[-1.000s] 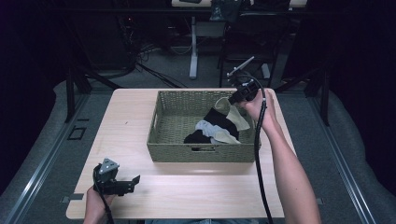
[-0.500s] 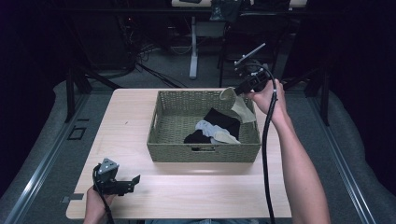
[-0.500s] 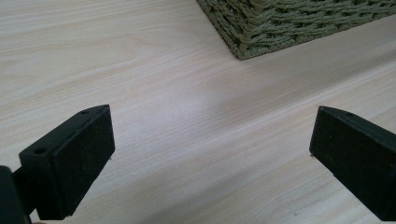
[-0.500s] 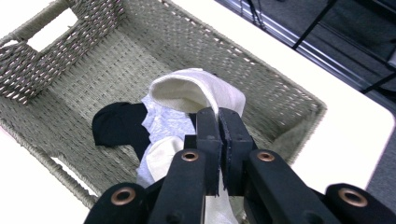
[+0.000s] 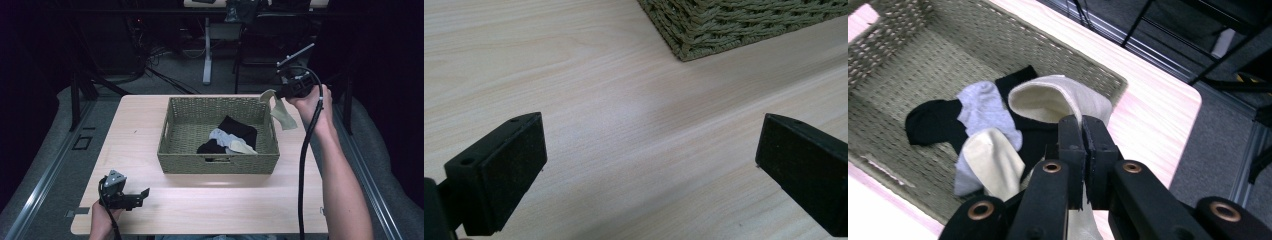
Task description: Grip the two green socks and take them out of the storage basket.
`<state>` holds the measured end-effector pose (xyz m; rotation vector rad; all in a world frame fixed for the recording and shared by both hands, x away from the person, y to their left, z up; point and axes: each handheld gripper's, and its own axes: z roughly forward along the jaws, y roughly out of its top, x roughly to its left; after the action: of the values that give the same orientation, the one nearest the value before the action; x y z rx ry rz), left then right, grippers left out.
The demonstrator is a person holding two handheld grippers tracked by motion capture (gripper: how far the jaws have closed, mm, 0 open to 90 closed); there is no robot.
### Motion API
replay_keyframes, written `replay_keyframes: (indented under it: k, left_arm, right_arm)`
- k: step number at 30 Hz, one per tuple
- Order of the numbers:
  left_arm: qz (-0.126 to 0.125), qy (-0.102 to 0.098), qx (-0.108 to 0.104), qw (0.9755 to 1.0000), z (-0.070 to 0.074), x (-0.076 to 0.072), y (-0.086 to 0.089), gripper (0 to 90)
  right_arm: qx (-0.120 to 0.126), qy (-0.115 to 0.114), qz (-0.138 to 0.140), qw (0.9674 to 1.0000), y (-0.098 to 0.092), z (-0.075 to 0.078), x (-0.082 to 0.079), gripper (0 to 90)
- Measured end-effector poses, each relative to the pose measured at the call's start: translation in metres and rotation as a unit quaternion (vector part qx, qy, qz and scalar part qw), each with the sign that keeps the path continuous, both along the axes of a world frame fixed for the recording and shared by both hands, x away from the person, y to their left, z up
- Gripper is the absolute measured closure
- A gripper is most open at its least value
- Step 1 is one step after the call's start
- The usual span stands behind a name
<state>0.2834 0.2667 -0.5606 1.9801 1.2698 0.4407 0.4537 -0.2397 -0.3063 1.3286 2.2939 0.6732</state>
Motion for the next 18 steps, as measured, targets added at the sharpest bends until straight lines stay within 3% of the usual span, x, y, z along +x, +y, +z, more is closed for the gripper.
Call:
replay_keyframes:
  k: [11, 17, 18]
  left_arm:
    - [0.002, -0.003, -0.002, 1.0000, -0.001, 0.000, 0.001, 0.1]
    - [0.004, -0.003, -0.002, 1.0000, -0.001, -0.001, 0.001, 0.1]
    - [0.003, -0.004, -0.003, 1.0000, -0.001, -0.001, 0.001, 0.1]
  right_arm:
    - [-0.009, 0.000, -0.037, 0.9993, -0.035, -0.017, -0.008, 88.3]
    - [-0.004, 0.008, -0.059, 0.9982, -0.051, -0.040, -0.008, 88.3]
    - [0.001, 0.015, -0.064, 0.9978, -0.055, -0.050, -0.008, 88.3]
